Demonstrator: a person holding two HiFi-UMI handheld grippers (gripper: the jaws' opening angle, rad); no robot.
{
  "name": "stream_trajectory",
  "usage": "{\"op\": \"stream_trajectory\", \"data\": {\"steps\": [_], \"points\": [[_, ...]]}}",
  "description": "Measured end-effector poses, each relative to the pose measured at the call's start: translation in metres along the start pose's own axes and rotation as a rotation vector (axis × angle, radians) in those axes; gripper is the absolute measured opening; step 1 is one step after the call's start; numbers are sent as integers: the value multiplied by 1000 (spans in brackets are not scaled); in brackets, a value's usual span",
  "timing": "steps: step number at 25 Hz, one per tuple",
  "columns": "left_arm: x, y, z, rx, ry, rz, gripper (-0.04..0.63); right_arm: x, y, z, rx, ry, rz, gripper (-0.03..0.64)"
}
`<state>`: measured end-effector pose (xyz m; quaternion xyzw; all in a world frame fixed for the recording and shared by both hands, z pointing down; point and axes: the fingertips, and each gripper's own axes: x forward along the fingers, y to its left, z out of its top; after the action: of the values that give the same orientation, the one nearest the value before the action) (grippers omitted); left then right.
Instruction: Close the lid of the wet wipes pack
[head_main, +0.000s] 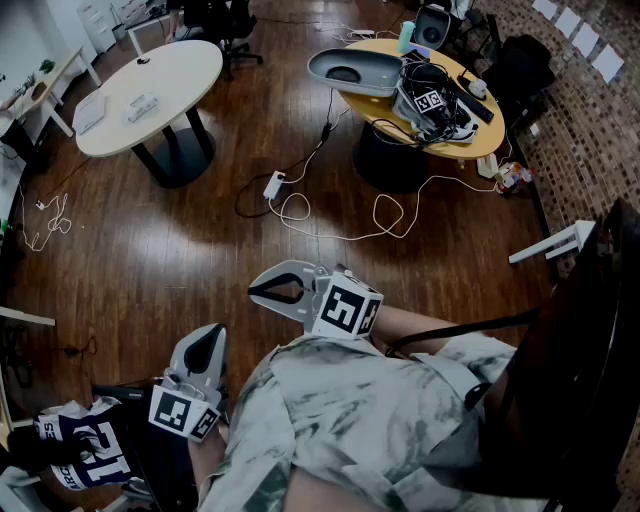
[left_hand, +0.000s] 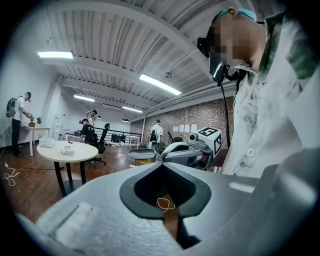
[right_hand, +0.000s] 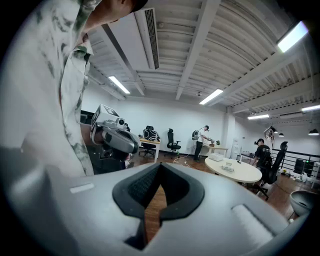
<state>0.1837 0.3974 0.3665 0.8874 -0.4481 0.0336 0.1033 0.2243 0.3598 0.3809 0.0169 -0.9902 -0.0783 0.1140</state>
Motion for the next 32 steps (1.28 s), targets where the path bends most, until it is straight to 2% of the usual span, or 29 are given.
{"op": "stream_trajectory", "data": {"steps": [13,27,32], "points": [[23,11,3,-6,6,14,-2,-4,-23,-12,2,11,14,6],[75,17,4,-8,8,84,-2,-36,-69,-45,13,7,44,6],[79,25,4,-26,15,114,-2,-38,-80,-52,26,26,53,6]]}}
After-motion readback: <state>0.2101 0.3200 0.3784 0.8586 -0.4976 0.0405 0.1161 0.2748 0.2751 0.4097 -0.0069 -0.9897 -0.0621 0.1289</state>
